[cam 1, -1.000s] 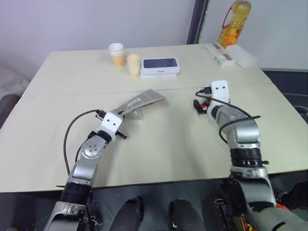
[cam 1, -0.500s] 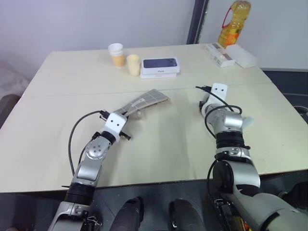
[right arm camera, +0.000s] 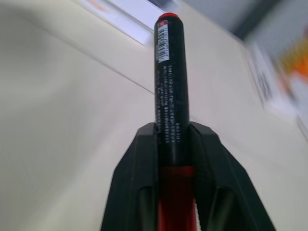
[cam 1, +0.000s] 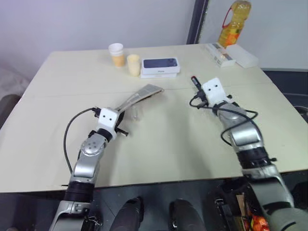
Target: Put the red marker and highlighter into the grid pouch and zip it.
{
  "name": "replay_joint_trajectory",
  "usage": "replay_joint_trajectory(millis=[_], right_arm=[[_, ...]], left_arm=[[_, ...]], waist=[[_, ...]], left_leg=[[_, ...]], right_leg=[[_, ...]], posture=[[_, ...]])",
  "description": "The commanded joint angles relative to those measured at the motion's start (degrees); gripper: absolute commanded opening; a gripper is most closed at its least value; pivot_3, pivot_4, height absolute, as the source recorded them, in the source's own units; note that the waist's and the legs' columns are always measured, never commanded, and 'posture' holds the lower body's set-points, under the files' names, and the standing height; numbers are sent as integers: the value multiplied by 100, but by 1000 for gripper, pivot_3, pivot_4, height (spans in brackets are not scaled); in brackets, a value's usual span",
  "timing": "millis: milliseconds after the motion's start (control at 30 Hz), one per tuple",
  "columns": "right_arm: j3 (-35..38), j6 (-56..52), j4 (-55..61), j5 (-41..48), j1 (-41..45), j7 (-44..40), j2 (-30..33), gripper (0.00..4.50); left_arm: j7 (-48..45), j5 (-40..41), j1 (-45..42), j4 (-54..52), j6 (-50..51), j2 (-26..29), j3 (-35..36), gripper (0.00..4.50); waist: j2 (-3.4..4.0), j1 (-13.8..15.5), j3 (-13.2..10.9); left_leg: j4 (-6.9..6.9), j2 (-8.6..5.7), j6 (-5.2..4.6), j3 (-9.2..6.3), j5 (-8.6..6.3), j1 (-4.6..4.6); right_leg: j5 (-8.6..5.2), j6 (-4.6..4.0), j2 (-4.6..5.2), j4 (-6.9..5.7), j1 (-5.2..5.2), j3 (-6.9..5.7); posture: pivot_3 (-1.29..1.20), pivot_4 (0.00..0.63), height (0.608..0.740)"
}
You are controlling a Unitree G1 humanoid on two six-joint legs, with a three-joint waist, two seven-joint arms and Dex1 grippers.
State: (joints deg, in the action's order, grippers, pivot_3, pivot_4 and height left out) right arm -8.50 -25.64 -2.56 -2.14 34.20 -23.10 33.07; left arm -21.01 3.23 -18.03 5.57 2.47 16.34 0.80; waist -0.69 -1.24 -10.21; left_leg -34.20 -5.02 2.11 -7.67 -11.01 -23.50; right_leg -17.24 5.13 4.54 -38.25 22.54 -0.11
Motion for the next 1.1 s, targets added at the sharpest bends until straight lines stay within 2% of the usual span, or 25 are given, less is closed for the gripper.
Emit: replay_joint_trajectory(millis=[33,167,667,1100], right_arm=[[-32,422,840,183,-105,-840,322,360],[-148,476,1178,162,-235,-1248,393,360],[-310,503,1585,89,-409,-1698,287,360],[-289,451,1423,-211,-397,-1660,234,360]], left_arm=[[-282,158,-152,-82,-9,144,29,0],[-463,174,-222,-5,-35,198,-9,0],[-507,108,-280,47,-55,183,-94,0],[-568,64,-211,-22,-139,206,-211,0]], waist=[[-1,0,0],[-1,30,0],[-1,54,0],[-1,55,0]], left_leg=[[0,1,0,-1,0,0],[-2,1,0,-3,0,0],[-2,-1,1,-6,0,0],[-2,-1,1,-6,0,-1]], right_leg=[[0,0,1,0,0,0],[0,0,3,1,-3,0],[0,-1,10,9,-6,-1],[0,-1,10,9,-6,-1]], posture=[[0,150,740],[0,150,740],[0,150,740],[0,150,740]])
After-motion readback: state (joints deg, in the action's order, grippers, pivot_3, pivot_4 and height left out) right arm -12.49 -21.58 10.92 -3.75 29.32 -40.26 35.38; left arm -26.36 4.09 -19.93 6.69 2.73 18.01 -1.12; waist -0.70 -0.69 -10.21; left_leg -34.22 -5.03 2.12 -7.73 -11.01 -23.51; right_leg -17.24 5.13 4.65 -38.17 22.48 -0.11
